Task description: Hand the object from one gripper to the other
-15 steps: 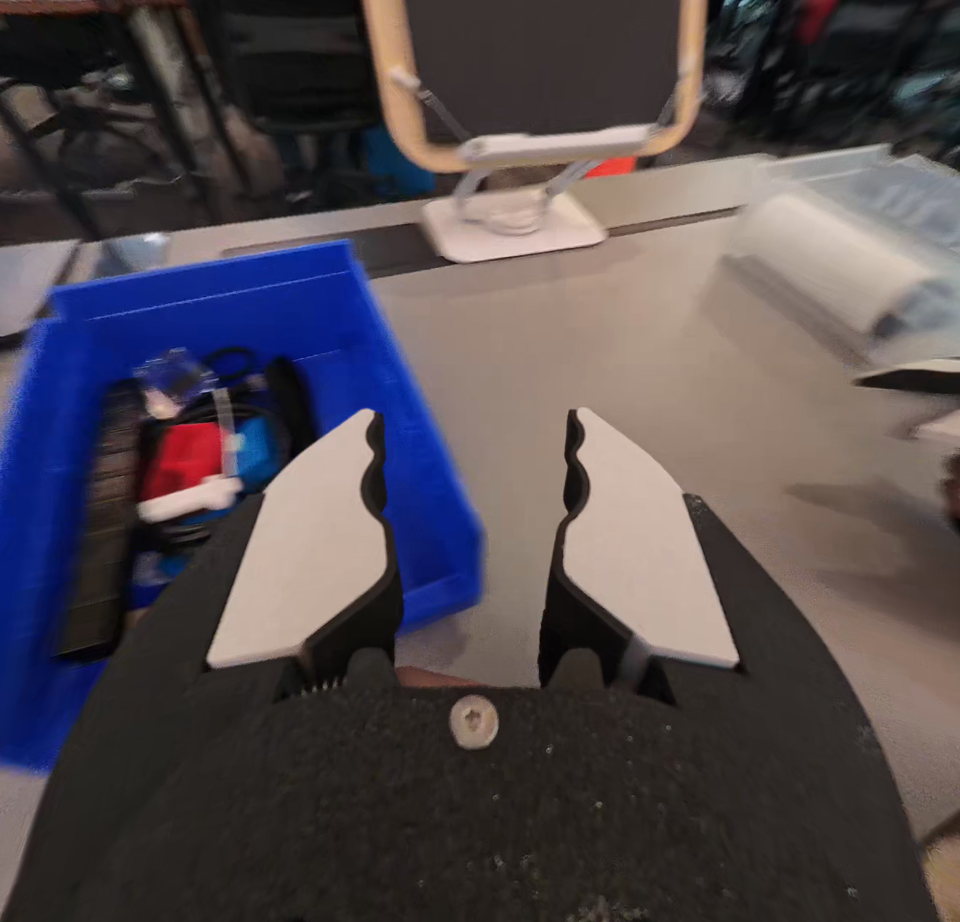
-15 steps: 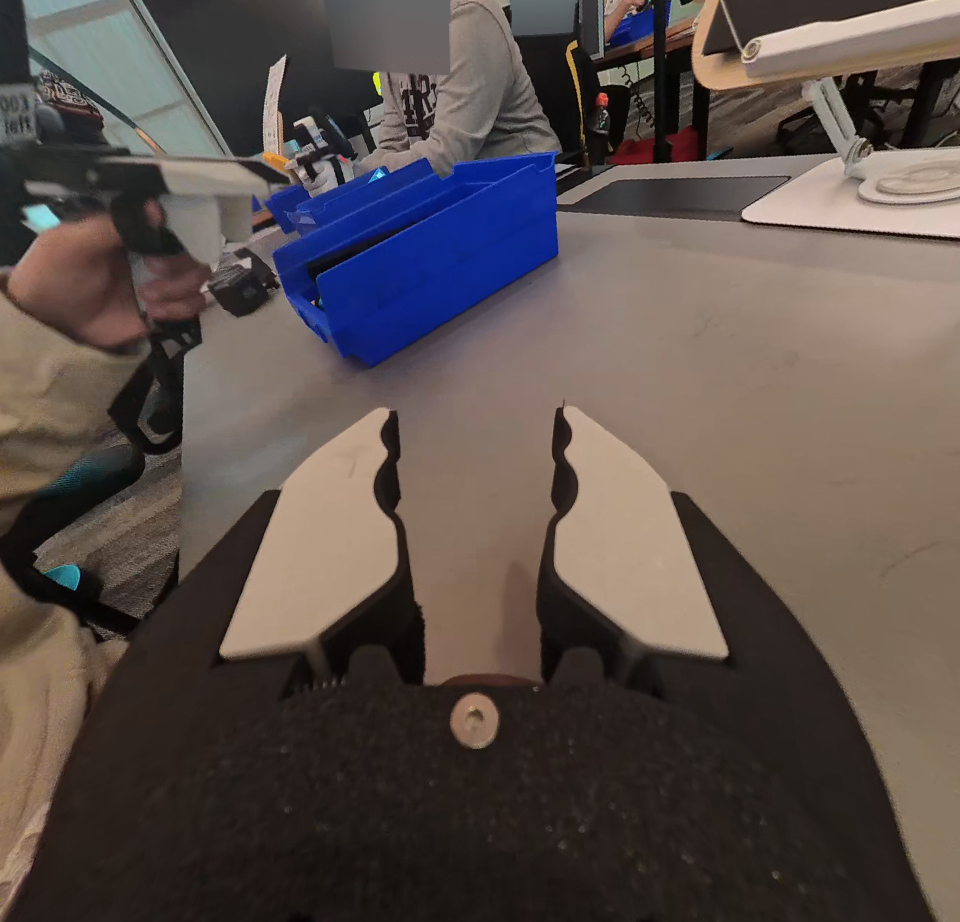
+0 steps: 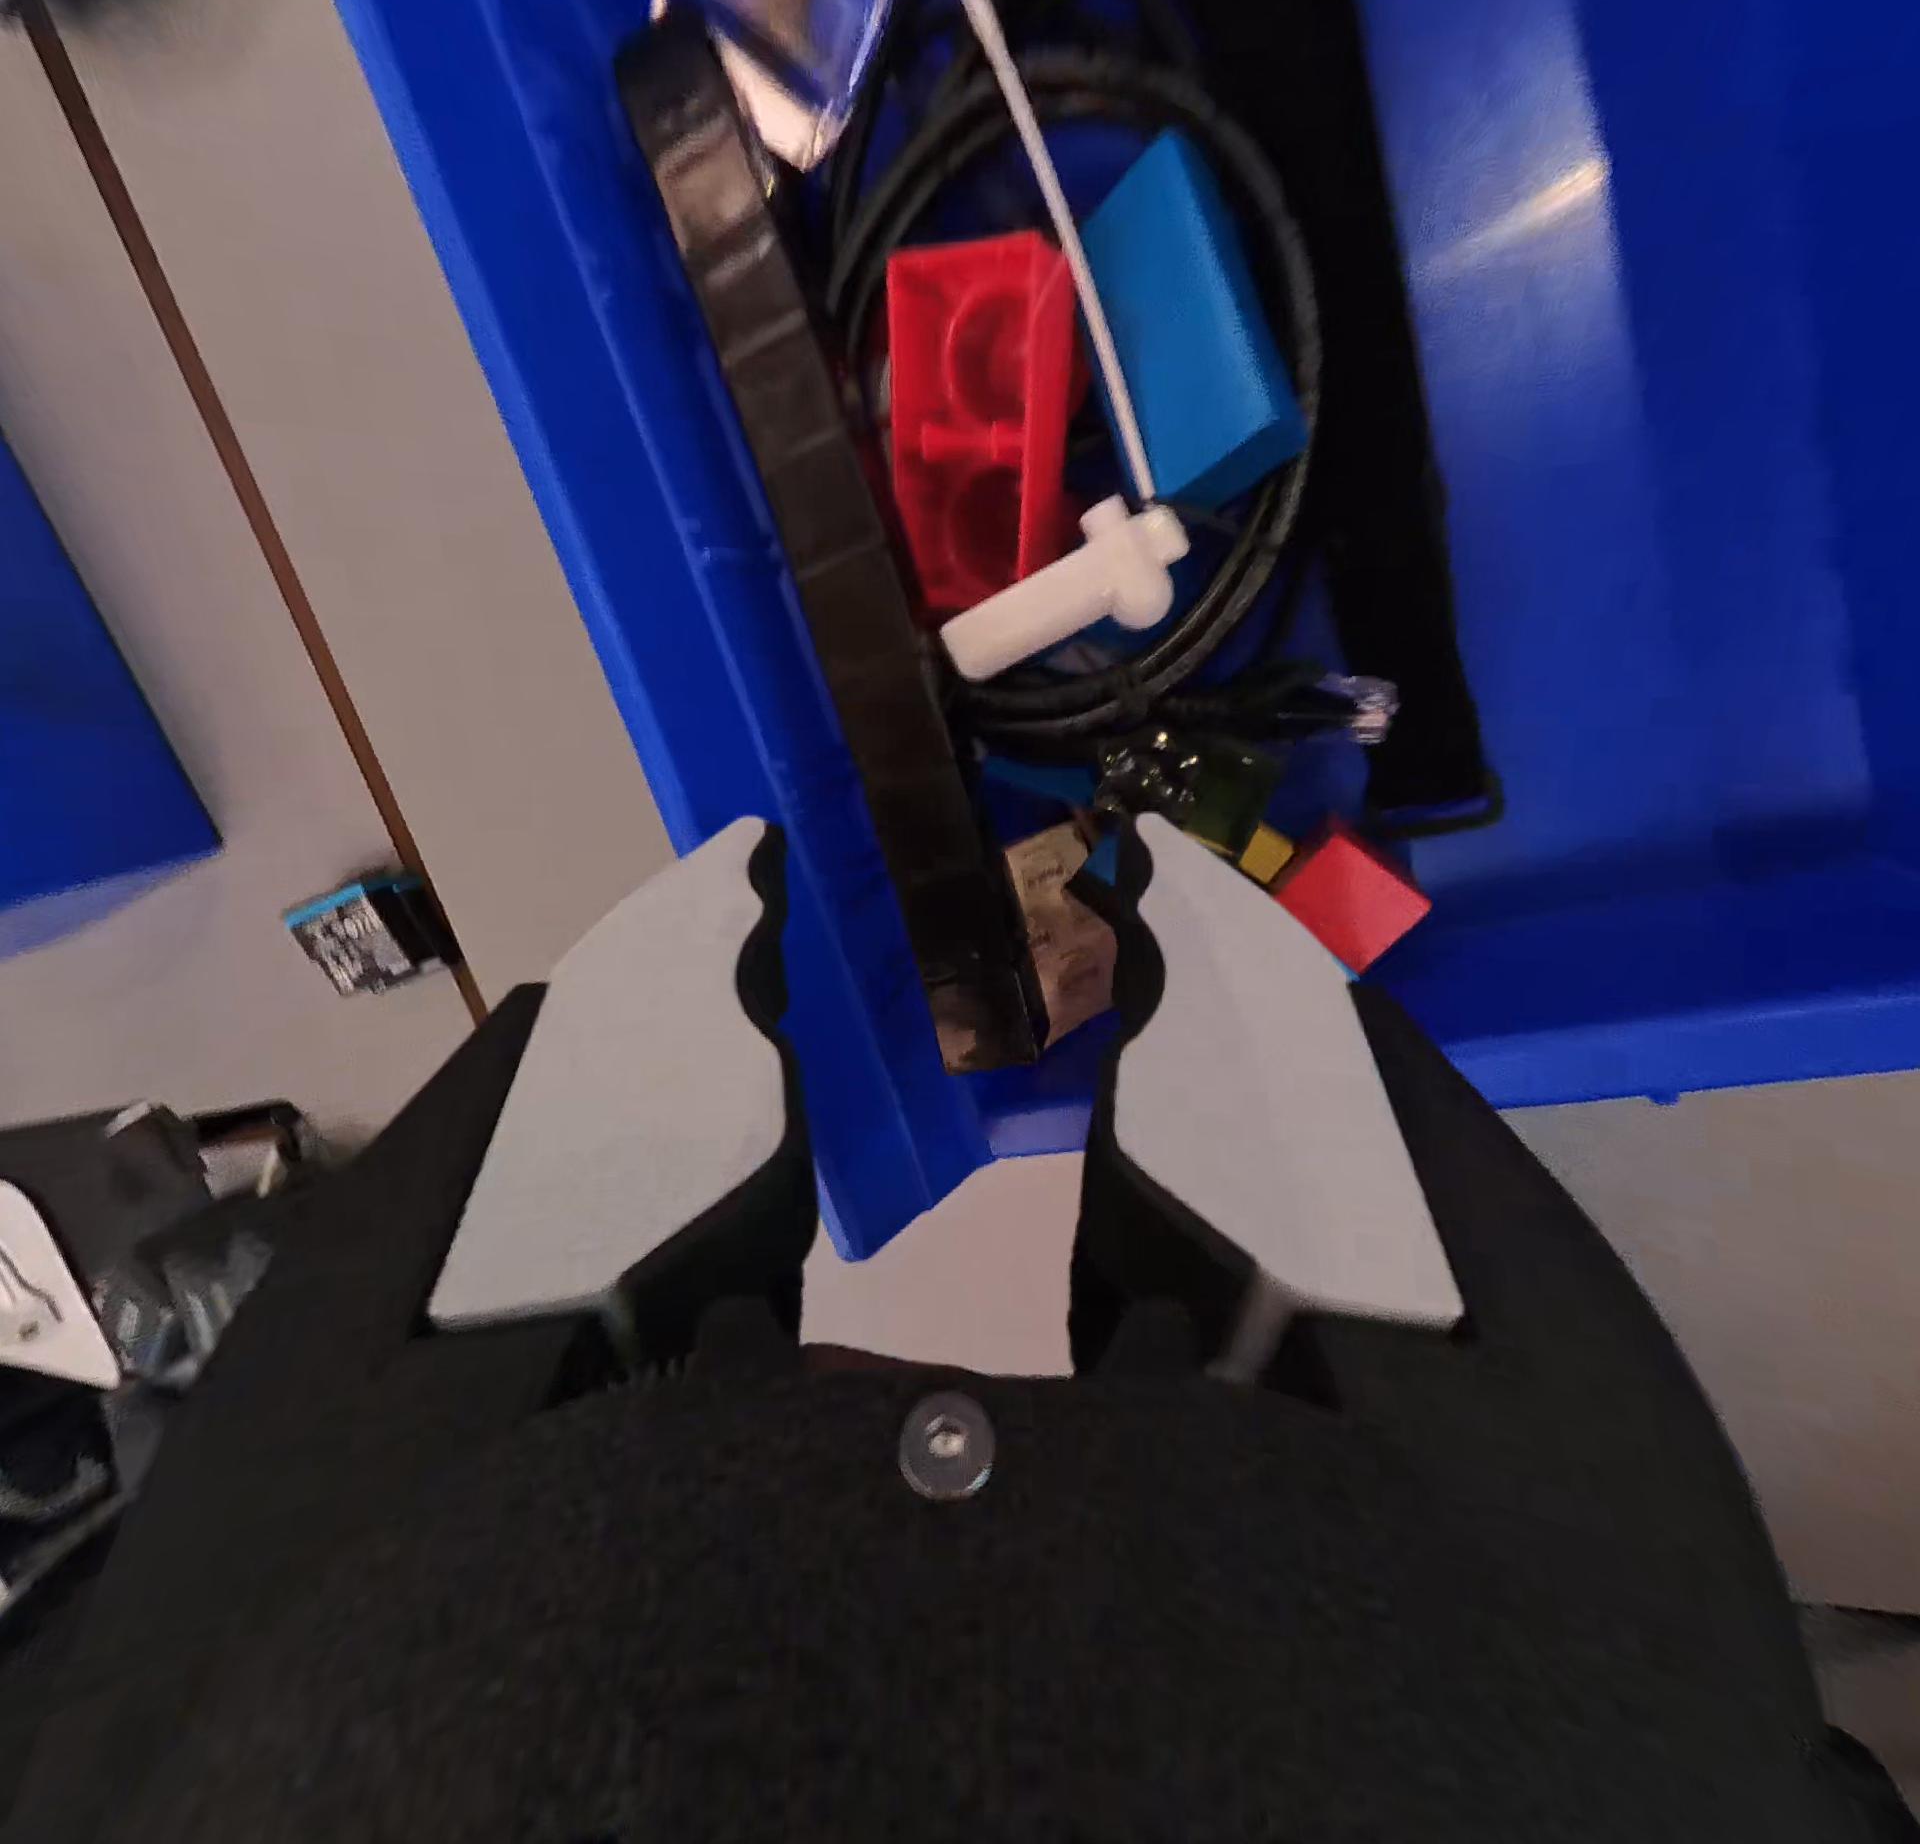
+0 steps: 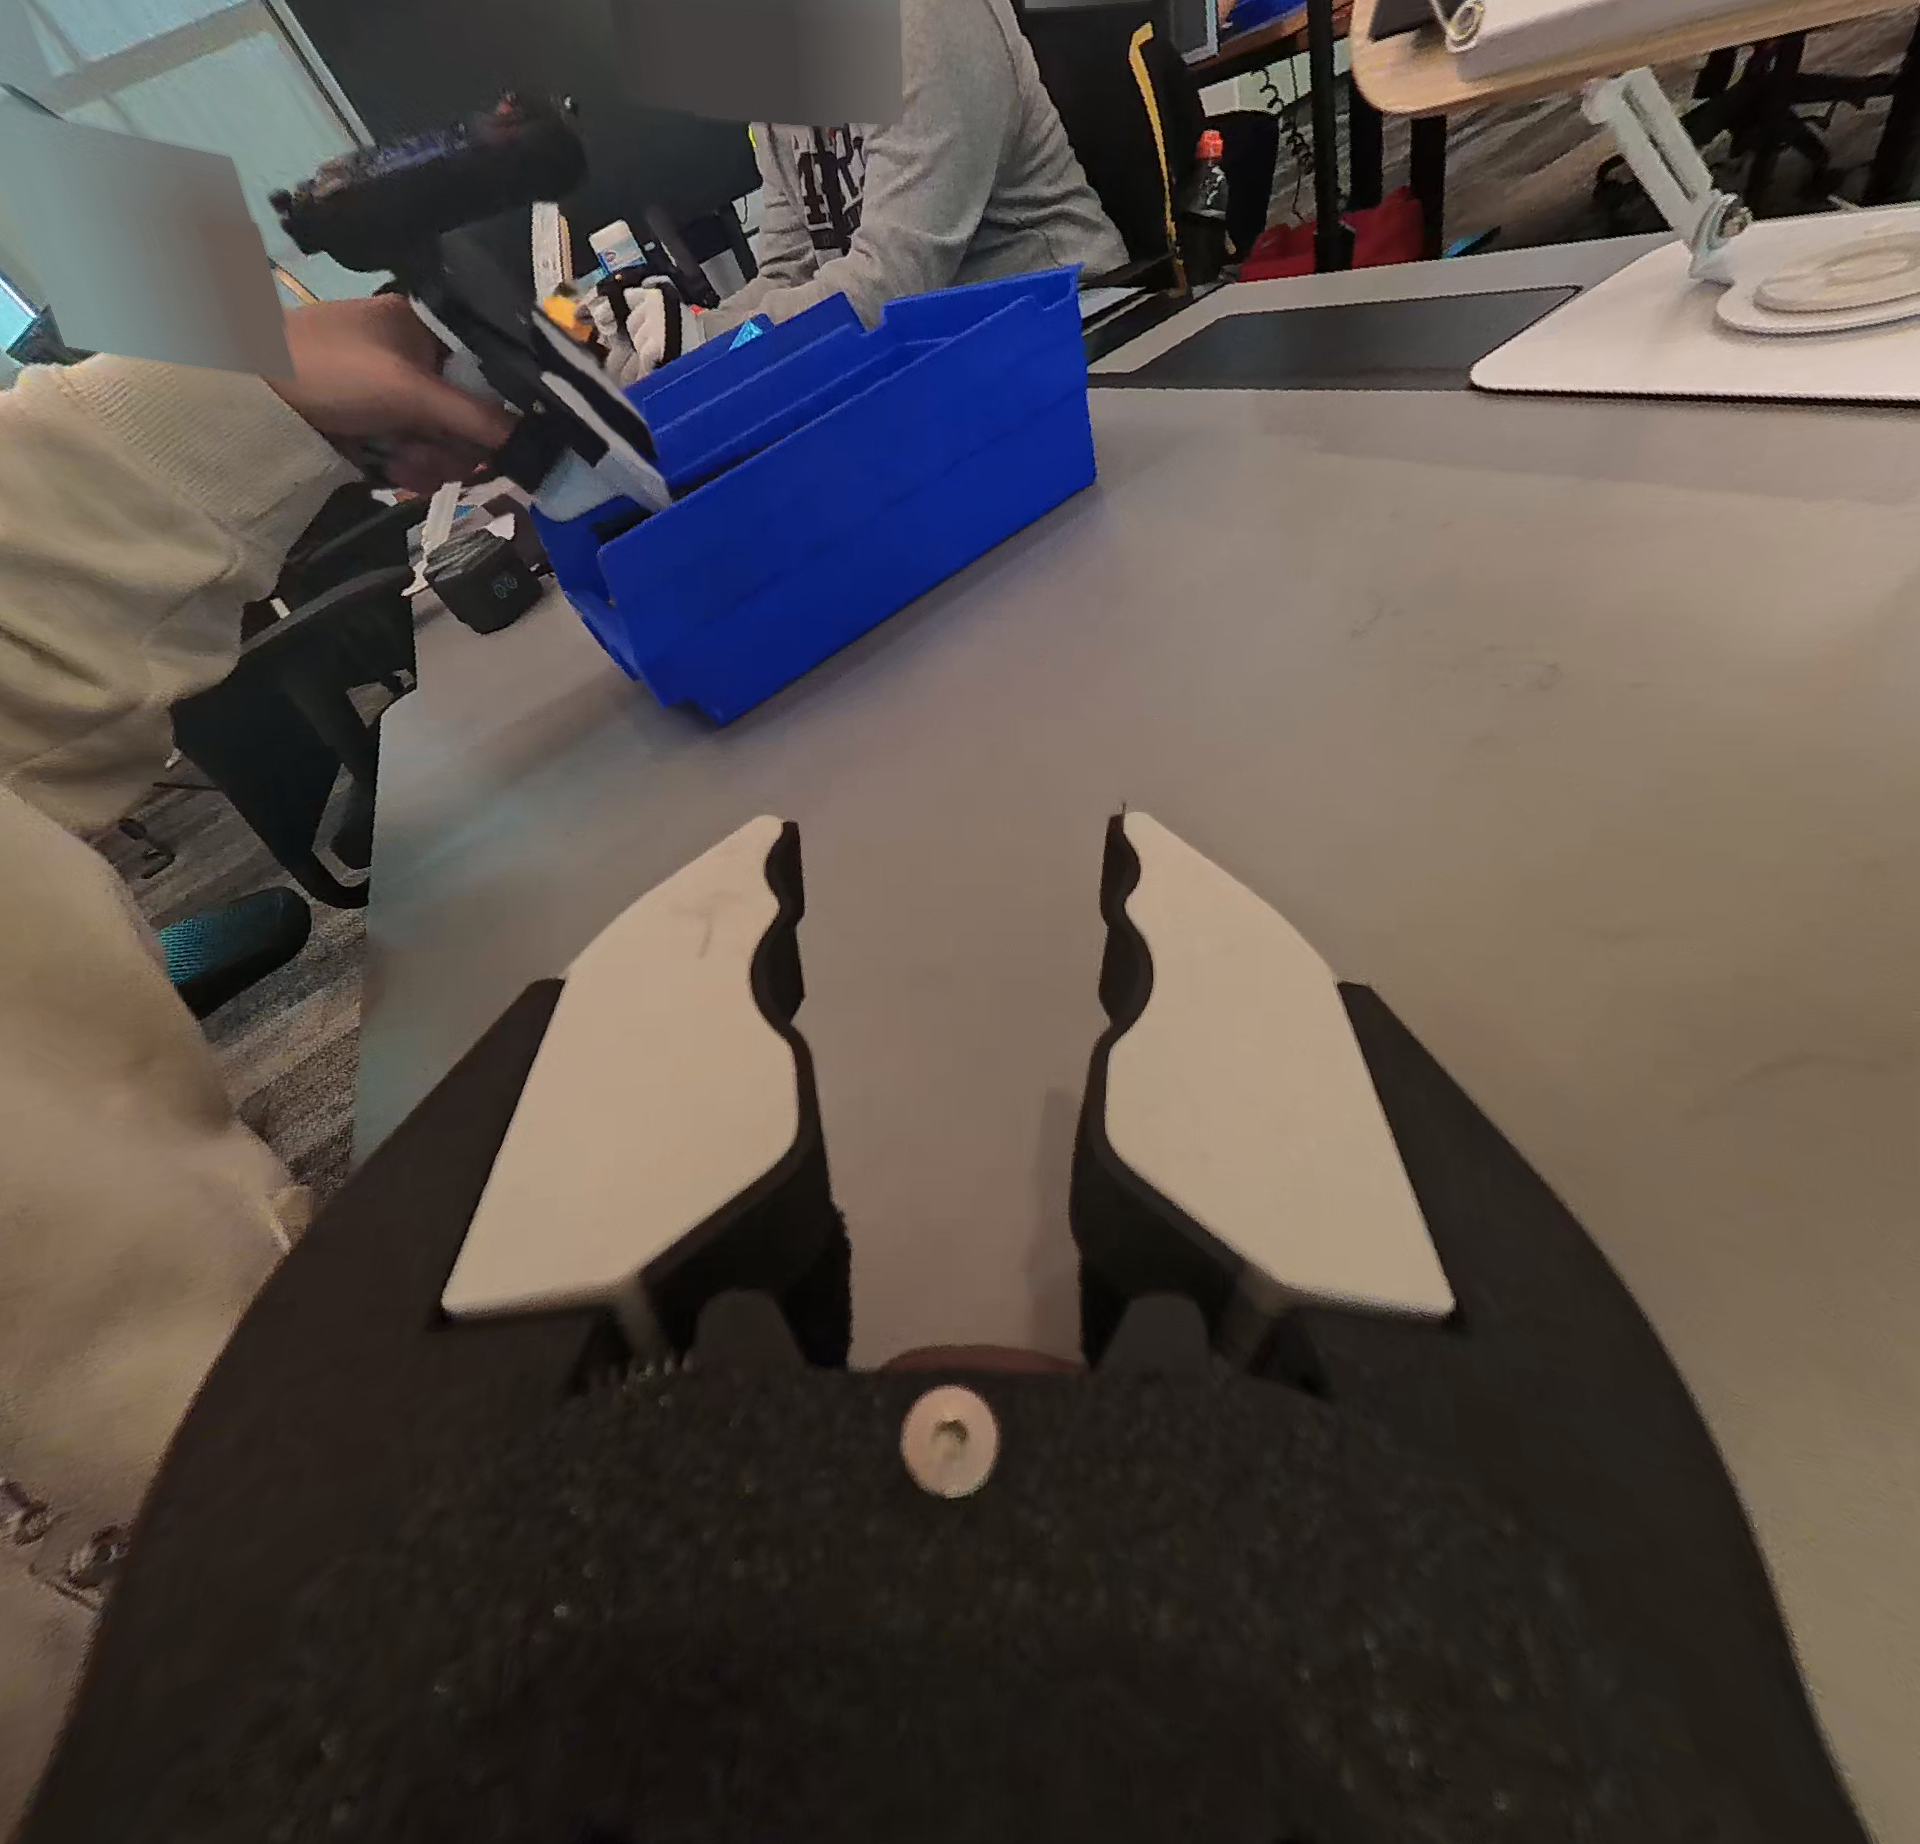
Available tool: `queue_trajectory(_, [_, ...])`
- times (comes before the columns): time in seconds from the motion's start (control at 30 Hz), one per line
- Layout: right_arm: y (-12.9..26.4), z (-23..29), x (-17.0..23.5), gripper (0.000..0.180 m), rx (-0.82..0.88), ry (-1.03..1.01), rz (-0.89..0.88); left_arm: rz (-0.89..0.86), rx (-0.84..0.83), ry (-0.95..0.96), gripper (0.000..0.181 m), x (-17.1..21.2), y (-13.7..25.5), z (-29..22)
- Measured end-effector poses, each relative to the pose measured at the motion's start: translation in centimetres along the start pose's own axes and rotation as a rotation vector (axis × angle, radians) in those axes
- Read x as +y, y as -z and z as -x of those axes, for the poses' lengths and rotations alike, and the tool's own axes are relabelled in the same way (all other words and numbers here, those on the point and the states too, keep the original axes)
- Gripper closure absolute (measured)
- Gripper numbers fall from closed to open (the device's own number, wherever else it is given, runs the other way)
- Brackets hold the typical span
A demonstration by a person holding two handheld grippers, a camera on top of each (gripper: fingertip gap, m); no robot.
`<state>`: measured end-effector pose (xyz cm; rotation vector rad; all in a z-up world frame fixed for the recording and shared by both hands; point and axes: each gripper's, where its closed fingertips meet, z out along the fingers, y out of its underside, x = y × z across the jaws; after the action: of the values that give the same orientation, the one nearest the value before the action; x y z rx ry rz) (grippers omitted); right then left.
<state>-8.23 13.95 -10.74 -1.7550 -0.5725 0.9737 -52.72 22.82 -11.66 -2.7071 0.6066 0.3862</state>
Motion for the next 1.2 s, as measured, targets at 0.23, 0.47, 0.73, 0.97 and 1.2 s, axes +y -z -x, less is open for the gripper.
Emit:
queue_trajectory(0.23, [-0.2, -0.4, 0.5, 0.125, -0.023, -0.012, 0.039, 0.096, -0.004, 0.135, 0.137, 0.7, -1.5, -0.1])
queue_trajectory(0.47, [-0.4, 0.7, 1.4, 0.125, -0.067, -0.013, 0.080, 0.241, -0.109, 0.126, 0.153, 0.9, -3.3, 0.9])
queue_trajectory(0.73, [0.3, 0.8, 1.6, 0.126, -0.051, -0.001, 0.087, 0.045, -0.182, 0.173, 0.155, 0.3, -1.2, 1.8])
queue_trajectory(0.97, [0.8, 1.1, 0.6, 0.128, -0.080, -0.072, 0.021, -0.443, -0.029, 0.305, 0.159, -1.6, 4.0, 0.3])
queue_trajectory(1.2, [-0.8, 1.9, 1.3, 0.128, -0.131, -0.114, 0.068, -0.610, 0.202, 0.304, 0.158, -1.9, 5.4, -4.9])
